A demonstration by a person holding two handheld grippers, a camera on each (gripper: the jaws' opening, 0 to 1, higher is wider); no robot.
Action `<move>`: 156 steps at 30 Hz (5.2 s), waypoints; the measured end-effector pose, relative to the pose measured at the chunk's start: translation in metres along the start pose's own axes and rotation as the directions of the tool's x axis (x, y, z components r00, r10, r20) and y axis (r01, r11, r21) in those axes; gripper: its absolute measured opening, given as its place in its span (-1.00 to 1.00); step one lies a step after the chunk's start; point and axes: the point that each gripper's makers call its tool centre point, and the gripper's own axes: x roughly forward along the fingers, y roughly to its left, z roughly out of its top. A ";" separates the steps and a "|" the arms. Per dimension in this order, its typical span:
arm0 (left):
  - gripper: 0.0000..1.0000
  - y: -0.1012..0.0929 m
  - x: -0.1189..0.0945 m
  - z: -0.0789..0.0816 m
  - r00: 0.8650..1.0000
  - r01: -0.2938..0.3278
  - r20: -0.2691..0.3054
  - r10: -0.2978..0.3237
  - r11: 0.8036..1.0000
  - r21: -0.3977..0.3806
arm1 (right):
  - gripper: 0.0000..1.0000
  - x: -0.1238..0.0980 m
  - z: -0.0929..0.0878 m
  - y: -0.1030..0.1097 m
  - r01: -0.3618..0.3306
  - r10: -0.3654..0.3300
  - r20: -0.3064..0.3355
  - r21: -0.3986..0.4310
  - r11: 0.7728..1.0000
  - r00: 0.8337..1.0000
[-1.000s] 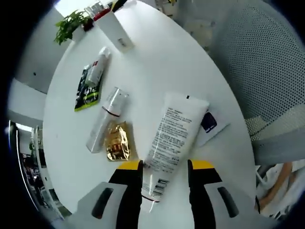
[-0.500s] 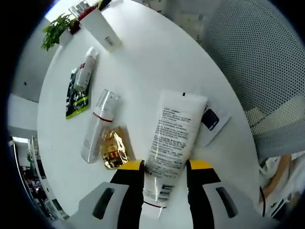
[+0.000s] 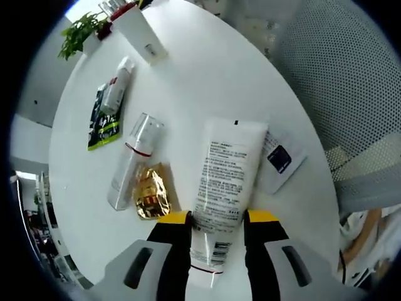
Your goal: Arrange the skincare products in the storage area until every visible bottle or jar stands upright without overlapping.
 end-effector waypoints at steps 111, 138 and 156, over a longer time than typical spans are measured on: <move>-0.21 0.085 -0.110 0.160 0.543 -0.440 0.115 0.832 0.399 -0.805 | -0.84 0.025 0.151 0.023 0.013 -0.184 0.409 0.386 0.922 0.894; -0.45 0.086 -0.116 0.159 0.529 -0.677 0.138 0.837 0.515 -0.526 | -0.72 0.021 0.140 0.033 -0.174 -0.178 0.477 0.604 0.777 0.861; -0.45 0.060 -0.102 0.157 0.612 -0.133 0.581 0.536 0.794 -0.593 | -0.48 0.009 0.129 0.047 -0.204 0.007 0.447 0.393 0.896 0.894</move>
